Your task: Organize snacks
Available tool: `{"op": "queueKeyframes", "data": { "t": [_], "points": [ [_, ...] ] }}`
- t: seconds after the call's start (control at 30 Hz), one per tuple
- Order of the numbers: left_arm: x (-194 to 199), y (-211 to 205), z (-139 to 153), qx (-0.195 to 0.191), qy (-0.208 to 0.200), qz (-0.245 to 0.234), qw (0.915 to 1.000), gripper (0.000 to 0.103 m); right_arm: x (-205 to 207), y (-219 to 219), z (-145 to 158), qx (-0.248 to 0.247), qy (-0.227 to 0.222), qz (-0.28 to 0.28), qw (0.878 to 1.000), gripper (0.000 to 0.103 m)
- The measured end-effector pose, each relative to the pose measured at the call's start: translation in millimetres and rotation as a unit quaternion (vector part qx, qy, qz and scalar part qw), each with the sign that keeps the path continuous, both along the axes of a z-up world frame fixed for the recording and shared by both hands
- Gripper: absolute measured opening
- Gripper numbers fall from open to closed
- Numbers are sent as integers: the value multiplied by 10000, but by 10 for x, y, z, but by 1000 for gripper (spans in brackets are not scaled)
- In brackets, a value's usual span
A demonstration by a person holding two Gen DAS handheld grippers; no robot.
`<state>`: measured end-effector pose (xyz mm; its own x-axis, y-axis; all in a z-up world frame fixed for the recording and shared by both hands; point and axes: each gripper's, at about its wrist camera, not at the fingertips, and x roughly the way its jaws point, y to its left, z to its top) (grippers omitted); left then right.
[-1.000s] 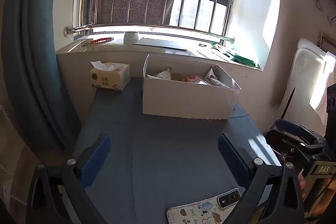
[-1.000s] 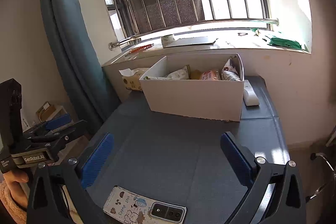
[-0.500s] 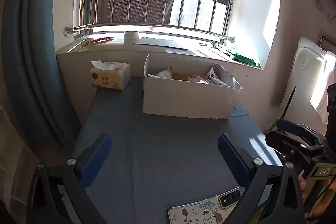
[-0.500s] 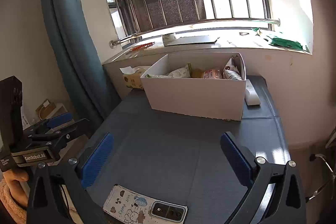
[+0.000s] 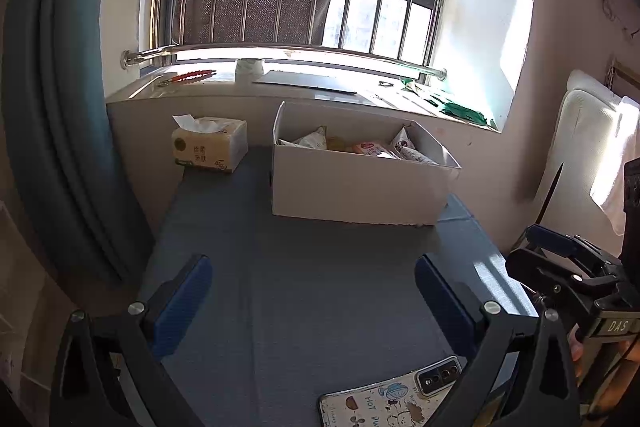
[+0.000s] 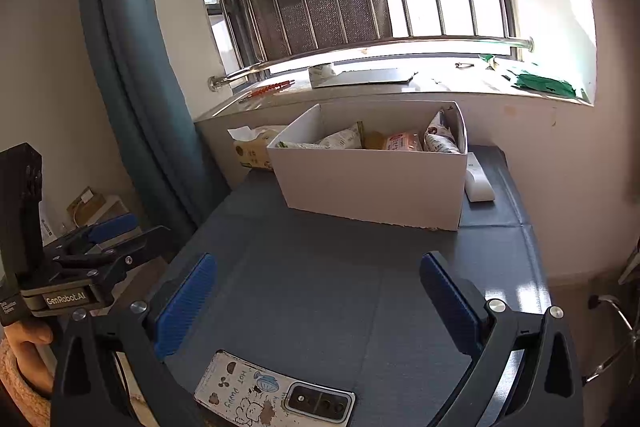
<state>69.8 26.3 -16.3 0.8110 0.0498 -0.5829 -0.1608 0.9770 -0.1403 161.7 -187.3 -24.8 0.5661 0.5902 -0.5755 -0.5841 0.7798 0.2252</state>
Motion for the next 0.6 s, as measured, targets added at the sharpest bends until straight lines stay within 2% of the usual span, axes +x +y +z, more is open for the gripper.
{"op": "queueKeyframes", "data": {
  "t": [0.6],
  "points": [
    [-28, -64, 0, 87, 1, -57, 9999, 103, -6, -38, -4, 16, -19, 9, 10000, 103]
  ]
}}
